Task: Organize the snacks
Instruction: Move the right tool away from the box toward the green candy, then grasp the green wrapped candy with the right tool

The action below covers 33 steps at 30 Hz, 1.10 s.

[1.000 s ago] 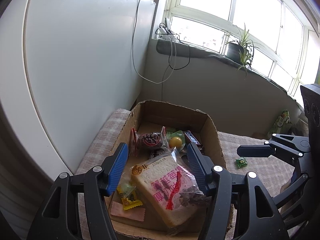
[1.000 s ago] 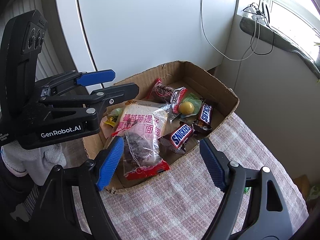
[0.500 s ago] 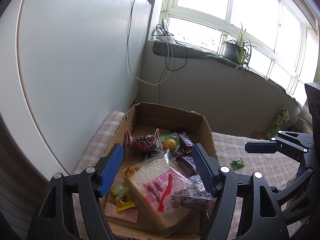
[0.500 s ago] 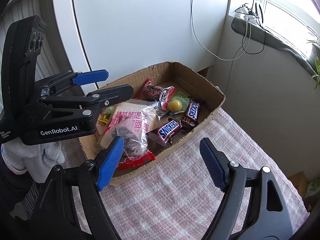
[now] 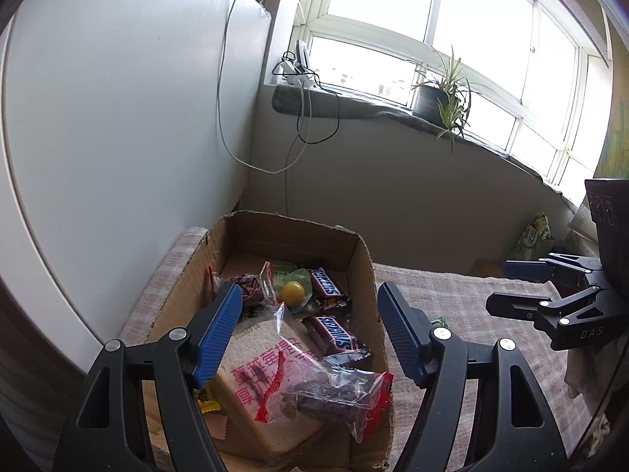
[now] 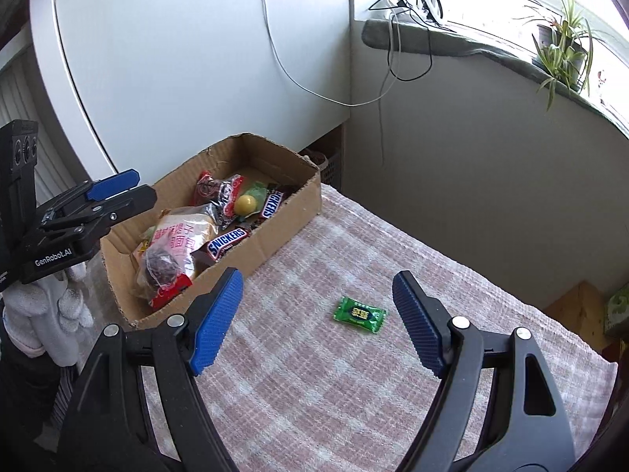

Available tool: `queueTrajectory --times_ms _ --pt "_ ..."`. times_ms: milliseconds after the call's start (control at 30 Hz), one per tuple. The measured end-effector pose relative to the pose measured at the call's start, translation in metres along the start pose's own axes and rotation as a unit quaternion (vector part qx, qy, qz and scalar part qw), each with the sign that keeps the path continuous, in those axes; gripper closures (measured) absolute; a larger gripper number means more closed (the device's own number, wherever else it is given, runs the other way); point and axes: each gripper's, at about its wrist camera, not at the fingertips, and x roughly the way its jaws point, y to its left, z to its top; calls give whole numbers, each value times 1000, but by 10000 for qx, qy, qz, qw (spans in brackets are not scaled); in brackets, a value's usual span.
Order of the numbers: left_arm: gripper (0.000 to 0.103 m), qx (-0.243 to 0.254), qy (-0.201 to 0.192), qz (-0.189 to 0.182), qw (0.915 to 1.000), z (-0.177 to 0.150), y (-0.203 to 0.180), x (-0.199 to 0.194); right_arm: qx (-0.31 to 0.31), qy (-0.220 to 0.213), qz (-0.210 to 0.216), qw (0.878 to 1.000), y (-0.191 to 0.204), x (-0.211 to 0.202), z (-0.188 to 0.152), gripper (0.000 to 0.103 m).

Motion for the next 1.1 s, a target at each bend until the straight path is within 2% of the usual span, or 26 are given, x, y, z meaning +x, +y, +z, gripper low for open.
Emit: queueTrajectory --times_ms 167,500,567,667,867,933,1100 --pt "31 135 34 -151 9998 1 -19 3 103 153 -63 9998 -28 10 -10 22" --pt "31 317 204 -80 9993 -4 -37 16 475 541 484 9962 -62 43 -14 22" --pt "31 287 210 -65 9993 -3 -37 17 572 628 680 9941 -65 53 -11 25" --pt "31 255 213 -48 9994 -3 -36 17 551 841 822 9915 -61 70 -8 36" --pt "31 235 265 -3 9994 -4 -32 19 556 1117 961 9875 -55 101 -5 42" --pt "31 211 262 -1 9994 -4 -31 19 560 1245 983 9857 -54 111 -4 50" --pt "31 165 249 1 9996 -3 -28 18 633 1385 977 9835 -56 126 -5 52"
